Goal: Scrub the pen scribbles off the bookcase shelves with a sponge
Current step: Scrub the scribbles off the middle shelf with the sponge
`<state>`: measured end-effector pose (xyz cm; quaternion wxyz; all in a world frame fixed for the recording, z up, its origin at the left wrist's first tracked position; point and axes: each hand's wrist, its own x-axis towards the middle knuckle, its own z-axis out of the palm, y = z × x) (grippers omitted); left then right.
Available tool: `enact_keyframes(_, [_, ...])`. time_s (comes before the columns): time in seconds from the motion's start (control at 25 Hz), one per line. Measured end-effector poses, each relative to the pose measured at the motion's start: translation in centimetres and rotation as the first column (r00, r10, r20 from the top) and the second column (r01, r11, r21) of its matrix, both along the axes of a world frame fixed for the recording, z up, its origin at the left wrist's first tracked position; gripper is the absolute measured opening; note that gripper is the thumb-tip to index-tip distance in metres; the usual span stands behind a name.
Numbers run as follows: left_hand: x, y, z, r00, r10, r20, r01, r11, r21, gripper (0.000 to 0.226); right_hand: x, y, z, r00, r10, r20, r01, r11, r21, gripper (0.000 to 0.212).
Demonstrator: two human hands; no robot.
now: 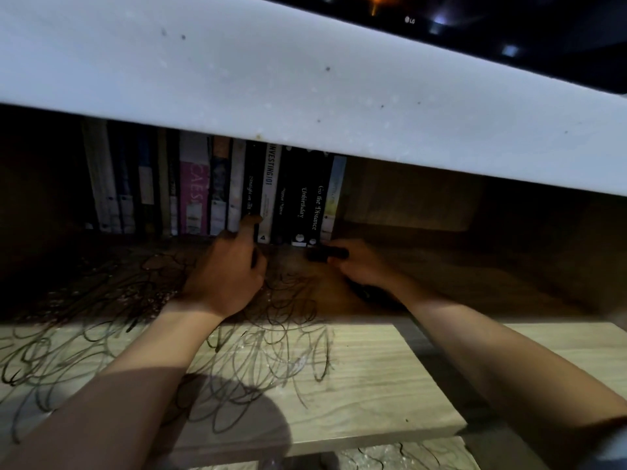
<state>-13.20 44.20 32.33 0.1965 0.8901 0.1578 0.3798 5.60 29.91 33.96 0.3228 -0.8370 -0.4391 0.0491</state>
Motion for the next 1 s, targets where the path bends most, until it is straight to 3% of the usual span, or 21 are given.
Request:
enact_keyframes(0.08, [0.1,0.1,-0.1,1.0,-0.006,-0.014,0.006,1.0,0.011,0.055,-1.6,2.2,-0.8,0.991,-0.118,0.056,0.121,0.991,-0.059,0.031])
enact_keyframes(0.12, [0.1,0.1,-0.1,1.0,-0.008,-0.019,0.008,1.0,0.014,0.055,-3.2,3.1,-1.4,0.994,-0.084,0.071,0.089,0.993,-0.073,0.032])
enact_keyframes(0.32, [0.2,0.6,-0.5,0.999,-0.027,-0.017,0.028,0.999,0.016,0.056,-4.5,-0.5,0.0,0.957,0.253,-0.141,-0.259,0.965,-0.027,0.033])
enact_keyframes(0.48, [0.5,0.9,-0.9,0.998,-0.055,-0.013,0.055,0.998,0.014,0.054,-1.4,-0.6,0.1,1.0,-0.005,-0.021,0.003,0.997,-0.074,0.032])
enact_keyframes(0.6, [0.4,0.9,-0.8,0.998,-0.058,-0.009,0.058,0.998,0.026,0.053,-3.3,0.2,-1.2,0.995,0.071,-0.064,-0.074,0.996,-0.04,0.031])
enact_keyframes(0.76, [0.3,0.5,-0.7,0.999,-0.036,-0.038,0.037,0.999,0.04,0.053,-4.1,-4.0,-0.6,0.973,0.23,-0.003,-0.229,0.968,-0.107,0.029])
enact_keyframes(0.92, [0.6,0.9,-1.1,0.999,-0.021,-0.045,0.023,0.999,0.03,0.047,-2.1,-2.3,-0.3,0.999,0.054,0.006,-0.054,0.998,-0.041,0.032])
enact_keyframes(1.0, [0.7,1.1,-1.3,0.998,-0.037,-0.056,0.039,0.999,0.024,0.045,-3.7,-0.5,-0.7,0.999,0.044,-0.021,-0.044,0.999,-0.011,0.035])
